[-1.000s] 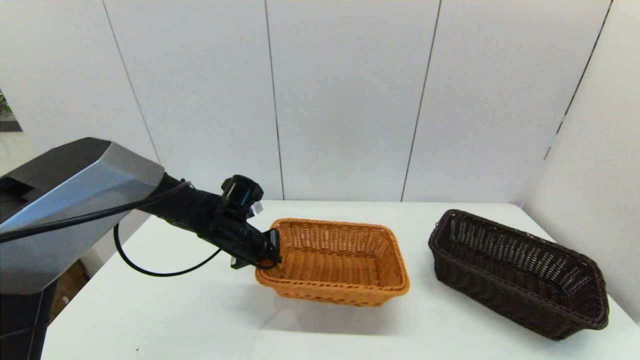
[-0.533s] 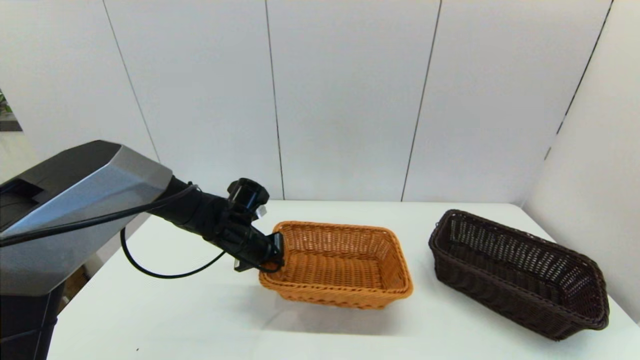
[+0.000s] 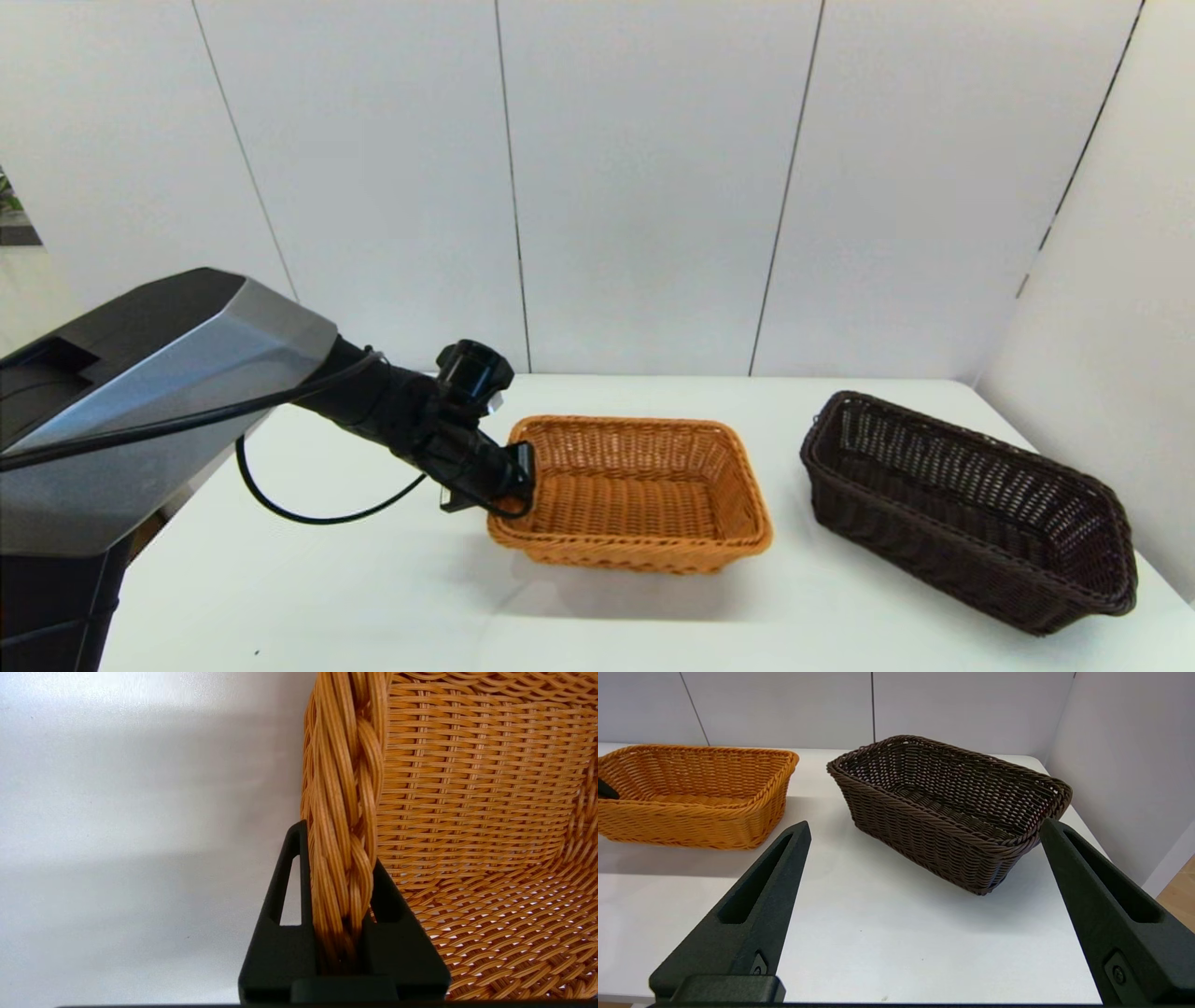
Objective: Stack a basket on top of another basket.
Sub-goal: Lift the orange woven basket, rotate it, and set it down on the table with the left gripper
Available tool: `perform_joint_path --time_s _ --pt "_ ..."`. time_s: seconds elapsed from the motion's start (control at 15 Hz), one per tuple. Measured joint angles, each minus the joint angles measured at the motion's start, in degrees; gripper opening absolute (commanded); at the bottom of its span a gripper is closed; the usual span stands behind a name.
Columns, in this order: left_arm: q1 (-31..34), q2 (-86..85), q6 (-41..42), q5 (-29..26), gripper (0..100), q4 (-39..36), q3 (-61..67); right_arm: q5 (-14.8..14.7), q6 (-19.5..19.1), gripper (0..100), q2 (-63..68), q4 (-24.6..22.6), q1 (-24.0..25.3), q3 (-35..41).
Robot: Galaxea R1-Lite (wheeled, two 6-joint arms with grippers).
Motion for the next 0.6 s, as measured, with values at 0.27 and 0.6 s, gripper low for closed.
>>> perform_joint_path --time_s 0.27,0.6 --pt "-0.05 0.0 -0.04 0.0 0 0.06 0.11 -0.02 0.0 100 0.0 0.02 0.0 0.0" --pt "-0.05 -0.07 -0.02 0.0 0 0.11 0.1 -0.02 -0.02 100 0.0 0.02 0.0 0.0"
